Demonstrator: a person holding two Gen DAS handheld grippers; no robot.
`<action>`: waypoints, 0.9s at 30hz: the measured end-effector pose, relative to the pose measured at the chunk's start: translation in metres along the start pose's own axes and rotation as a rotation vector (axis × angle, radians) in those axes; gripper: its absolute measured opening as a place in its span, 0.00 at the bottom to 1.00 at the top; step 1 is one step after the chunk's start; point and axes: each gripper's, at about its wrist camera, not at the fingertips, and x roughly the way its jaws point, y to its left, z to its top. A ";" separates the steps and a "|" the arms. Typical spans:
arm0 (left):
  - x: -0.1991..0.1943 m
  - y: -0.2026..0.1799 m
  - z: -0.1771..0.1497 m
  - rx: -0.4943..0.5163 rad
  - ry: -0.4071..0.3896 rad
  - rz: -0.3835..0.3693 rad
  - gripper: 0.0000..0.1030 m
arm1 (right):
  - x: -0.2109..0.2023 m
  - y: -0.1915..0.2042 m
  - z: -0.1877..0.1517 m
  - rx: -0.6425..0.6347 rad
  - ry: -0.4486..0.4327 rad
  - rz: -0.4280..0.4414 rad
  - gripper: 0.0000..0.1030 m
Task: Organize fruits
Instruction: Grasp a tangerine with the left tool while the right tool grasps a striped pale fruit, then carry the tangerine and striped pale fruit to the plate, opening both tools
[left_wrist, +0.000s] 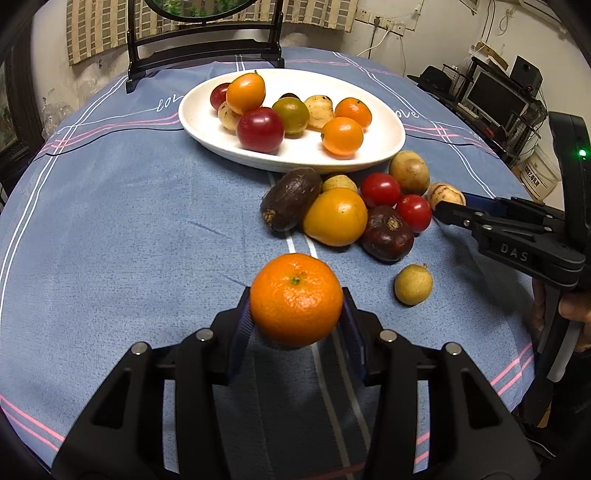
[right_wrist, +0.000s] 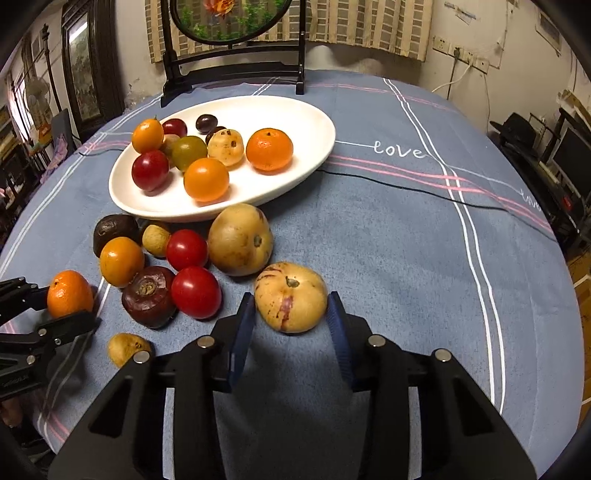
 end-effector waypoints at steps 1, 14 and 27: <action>-0.001 0.000 0.000 -0.003 0.000 -0.002 0.44 | -0.003 -0.002 -0.001 0.008 -0.011 0.000 0.39; -0.033 -0.004 0.024 0.040 -0.077 0.021 0.44 | -0.053 -0.006 -0.003 0.020 -0.130 0.093 0.39; -0.022 -0.005 0.121 0.061 -0.129 0.034 0.45 | -0.050 0.033 0.062 -0.093 -0.201 0.172 0.39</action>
